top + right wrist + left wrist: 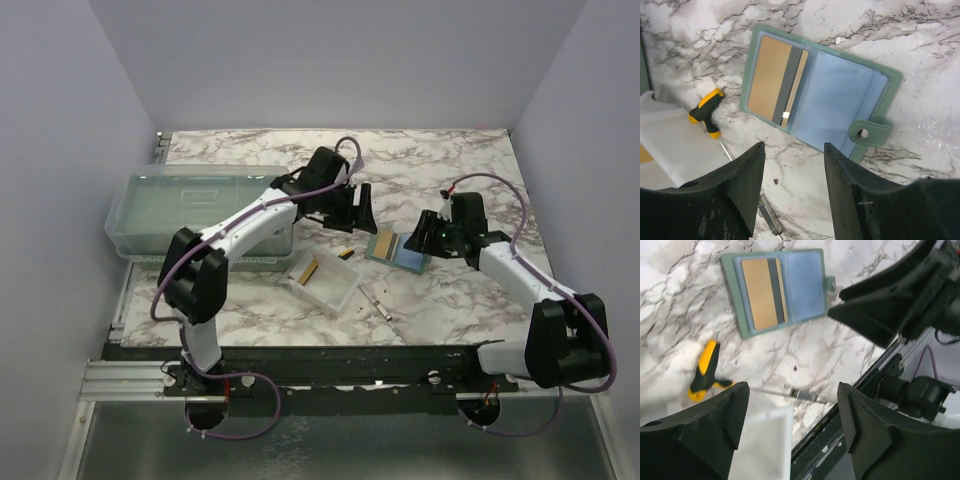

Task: Put the credit cards into the card holder
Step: Insert the credit card into the card holder, then pick up the credit card from the storage box.

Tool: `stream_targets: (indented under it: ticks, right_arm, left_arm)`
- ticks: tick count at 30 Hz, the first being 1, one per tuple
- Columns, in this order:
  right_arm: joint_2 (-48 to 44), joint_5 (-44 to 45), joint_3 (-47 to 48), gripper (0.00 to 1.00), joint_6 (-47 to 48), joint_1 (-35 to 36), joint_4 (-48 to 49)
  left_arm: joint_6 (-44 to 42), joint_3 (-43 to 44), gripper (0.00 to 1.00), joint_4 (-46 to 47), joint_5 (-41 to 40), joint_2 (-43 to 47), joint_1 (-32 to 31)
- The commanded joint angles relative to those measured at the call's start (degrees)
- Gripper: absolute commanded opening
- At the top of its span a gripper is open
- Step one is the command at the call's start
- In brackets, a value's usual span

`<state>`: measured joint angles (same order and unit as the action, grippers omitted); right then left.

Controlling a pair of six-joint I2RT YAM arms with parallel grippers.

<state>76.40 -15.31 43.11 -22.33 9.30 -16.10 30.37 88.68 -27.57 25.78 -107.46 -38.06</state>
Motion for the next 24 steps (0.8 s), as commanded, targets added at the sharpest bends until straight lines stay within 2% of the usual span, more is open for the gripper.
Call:
stream_targets:
  ticks: [1,6,11,17,24]
  right_arm:
    - [-3.2,-1.3,0.1,0.55,2.0,0.2,-2.3]
    - [-4.0,-3.7,-1.4,0.55,1.5,0.1,-0.1]
    - [-4.4,-4.9,-2.0,0.55,1.2,0.2,1.2]
    - [-7.7,-3.2,-2.8,0.53,1.1,0.2,0.2]
    - [-10.4,-2.7,-4.5,0.53,0.2,0.2,0.2]
  left_arm:
    - [-7.3,-4.6,0.79,-13.4,-8.8,10.4,-1.6]
    - [-8.8,-8.5,0.78,-22.4,-27.8,17.0,-8.3]
    - [-8.7,-12.1,0.69,-24.5,-43.0,16.7,-14.2]
    - [-10.8,-12.0,0.55,-24.6,-53.8,11.4,-17.8]
    - [-12.8,-13.0,0.54,-24.1,-59.0,6.1,-17.9]
